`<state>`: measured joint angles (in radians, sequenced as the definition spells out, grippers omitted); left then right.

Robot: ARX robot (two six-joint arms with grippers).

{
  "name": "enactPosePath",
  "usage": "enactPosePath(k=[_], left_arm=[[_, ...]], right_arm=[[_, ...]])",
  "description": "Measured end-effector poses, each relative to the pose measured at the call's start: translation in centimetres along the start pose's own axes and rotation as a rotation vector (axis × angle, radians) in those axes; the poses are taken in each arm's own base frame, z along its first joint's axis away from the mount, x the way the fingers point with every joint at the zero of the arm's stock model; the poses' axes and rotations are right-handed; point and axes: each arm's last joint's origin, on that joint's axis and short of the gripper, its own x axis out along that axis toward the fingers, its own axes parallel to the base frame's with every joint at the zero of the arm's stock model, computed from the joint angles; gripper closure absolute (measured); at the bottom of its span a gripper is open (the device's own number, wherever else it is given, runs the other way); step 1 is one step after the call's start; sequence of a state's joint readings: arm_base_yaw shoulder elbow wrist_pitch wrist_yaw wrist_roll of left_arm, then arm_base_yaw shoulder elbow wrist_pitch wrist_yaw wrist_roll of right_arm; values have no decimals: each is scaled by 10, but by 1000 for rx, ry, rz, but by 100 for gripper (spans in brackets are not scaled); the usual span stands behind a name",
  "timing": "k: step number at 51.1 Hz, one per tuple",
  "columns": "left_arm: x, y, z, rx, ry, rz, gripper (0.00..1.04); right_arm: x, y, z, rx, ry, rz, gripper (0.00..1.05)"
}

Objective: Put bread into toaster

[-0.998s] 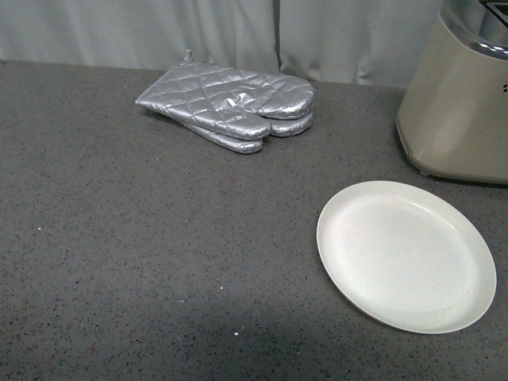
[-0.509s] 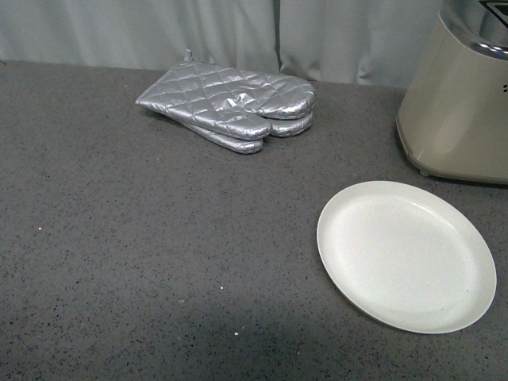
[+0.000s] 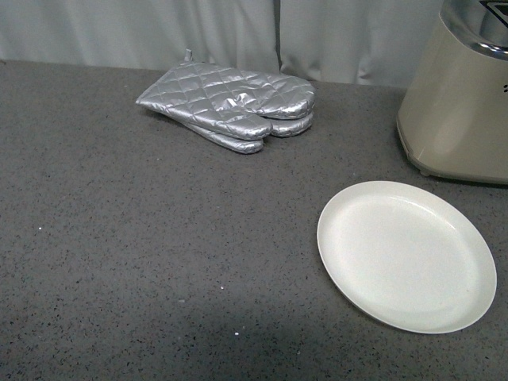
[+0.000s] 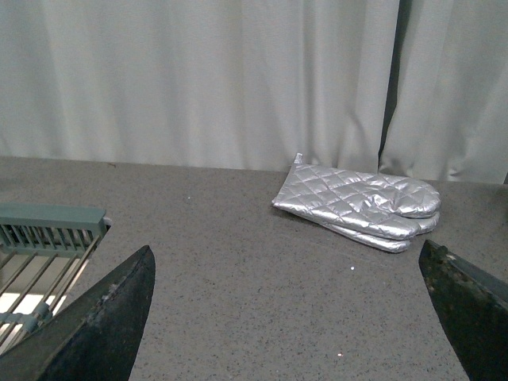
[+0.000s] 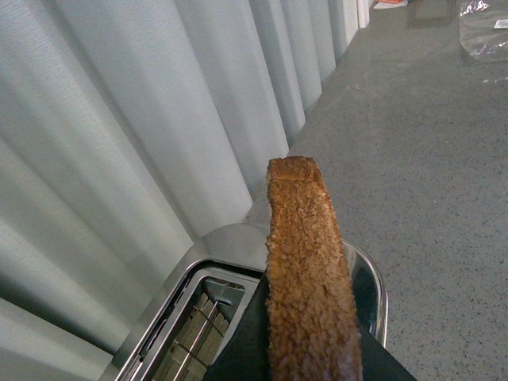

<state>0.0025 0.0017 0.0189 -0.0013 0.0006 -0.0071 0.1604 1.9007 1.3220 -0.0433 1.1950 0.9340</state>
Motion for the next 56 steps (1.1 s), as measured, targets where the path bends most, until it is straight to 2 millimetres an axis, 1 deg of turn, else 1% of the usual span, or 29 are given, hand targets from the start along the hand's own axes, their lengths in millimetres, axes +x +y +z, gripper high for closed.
enactPosePath(k=[8, 9, 13, 17, 23, 25, 26, 31, 34, 35, 37, 40, 42, 45, 46, 50, 51, 53, 54, 55, 56], left_arm=[[0, 0, 0, 0, 0, 0, 7], [0, 0, 0, 0, 0, 0, 7], [0, 0, 0, 0, 0, 0, 7], [0, 0, 0, 0, 0, 0, 7], [0, 0, 0, 0, 0, 0, 7], [0, 0, 0, 0, 0, 0, 7], [0, 0, 0, 0, 0, 0, 7], [0, 0, 0, 0, 0, 0, 7], [0, 0, 0, 0, 0, 0, 7], [0, 0, 0, 0, 0, 0, 7], [0, 0, 0, 0, 0, 0, 7], [0, 0, 0, 0, 0, 0, 7], [0, 0, 0, 0, 0, 0, 7], [0, 0, 0, 0, 0, 0, 7], [0, 0, 0, 0, 0, 0, 7], [0, 0, 0, 0, 0, 0, 7], [0, 0, 0, 0, 0, 0, 7], [0, 0, 0, 0, 0, -2, 7], [0, 0, 0, 0, 0, -2, 7], [0, 0, 0, 0, 0, 0, 7], [0, 0, 0, 0, 0, 2, 7]], right_arm=[[0, 1, -7, -26, 19, -1, 102], [1, 0, -8, -34, 21, -3, 99], [1, 0, -10, -42, 30, -3, 81], [1, -1, -10, -52, 32, -6, 67], [1, 0, -10, -58, 37, -1, 51], [1, 1, -8, -56, 37, 4, 42], [0, 2, -7, -56, 40, 8, 37], [-2, 2, 0, -64, 47, 10, 19], [-5, 2, 10, -48, 57, 22, 8], [-6, 1, 13, -47, 60, 24, 8], [-9, -3, 23, -44, 61, 27, 10], [-16, -13, 36, -30, 55, 37, 10], [-19, -20, 40, -22, 56, 46, 9], [-28, -38, 50, -17, 66, 88, 9], [-29, -41, 51, -13, 65, 97, 9], [-42, -69, 59, -5, 85, 179, 9], [-43, -73, 59, -1, 88, 192, 10], [-45, -91, 60, -6, 164, 377, 16], [-48, -101, 61, -10, 174, 475, 19], [-52, -111, 61, -50, 197, 621, 23], [-60, -128, 61, -92, 179, 771, 28]])
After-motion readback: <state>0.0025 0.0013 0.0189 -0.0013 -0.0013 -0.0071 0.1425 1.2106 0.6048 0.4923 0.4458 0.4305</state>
